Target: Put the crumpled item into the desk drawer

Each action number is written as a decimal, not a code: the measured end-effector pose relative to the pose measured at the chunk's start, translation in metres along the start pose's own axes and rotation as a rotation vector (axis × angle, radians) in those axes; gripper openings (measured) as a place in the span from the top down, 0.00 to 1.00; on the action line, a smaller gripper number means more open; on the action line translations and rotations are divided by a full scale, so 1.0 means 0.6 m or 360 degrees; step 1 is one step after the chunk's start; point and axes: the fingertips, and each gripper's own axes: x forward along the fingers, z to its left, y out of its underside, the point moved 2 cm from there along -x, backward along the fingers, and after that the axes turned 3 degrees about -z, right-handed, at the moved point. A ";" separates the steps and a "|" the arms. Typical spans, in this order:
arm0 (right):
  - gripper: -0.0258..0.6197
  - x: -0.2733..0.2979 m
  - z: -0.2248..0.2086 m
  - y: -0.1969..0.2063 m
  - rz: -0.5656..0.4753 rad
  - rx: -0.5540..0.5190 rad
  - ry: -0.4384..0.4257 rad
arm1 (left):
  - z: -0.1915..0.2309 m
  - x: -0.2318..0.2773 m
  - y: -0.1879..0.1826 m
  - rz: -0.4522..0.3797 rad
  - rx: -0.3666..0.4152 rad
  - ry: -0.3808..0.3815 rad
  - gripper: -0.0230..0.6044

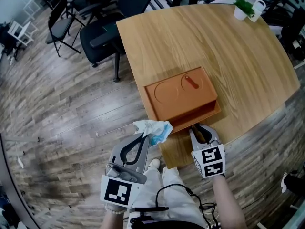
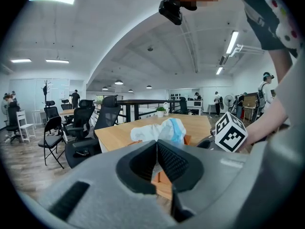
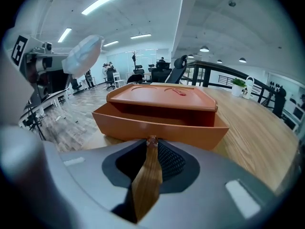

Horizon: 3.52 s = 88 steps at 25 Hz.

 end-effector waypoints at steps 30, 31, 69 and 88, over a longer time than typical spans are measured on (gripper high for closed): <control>0.83 -0.089 0.018 0.082 -0.0015 0.0189 0.0093 | -0.068 0.007 0.005 0.0016 0.0086 0.0235 0.95; 0.83 -0.089 0.017 0.082 -0.0025 0.0206 0.0100 | -0.069 0.006 0.005 0.0017 0.0087 0.0236 0.95; 0.96 -0.385 -0.043 -0.139 -0.0673 0.0186 0.0582 | -0.122 -0.023 -0.193 -0.0226 0.0268 0.0424 0.95; 0.96 -0.405 -0.050 -0.131 -0.0681 0.0237 0.0647 | -0.148 0.060 -0.136 -0.0035 0.0216 0.0561 0.95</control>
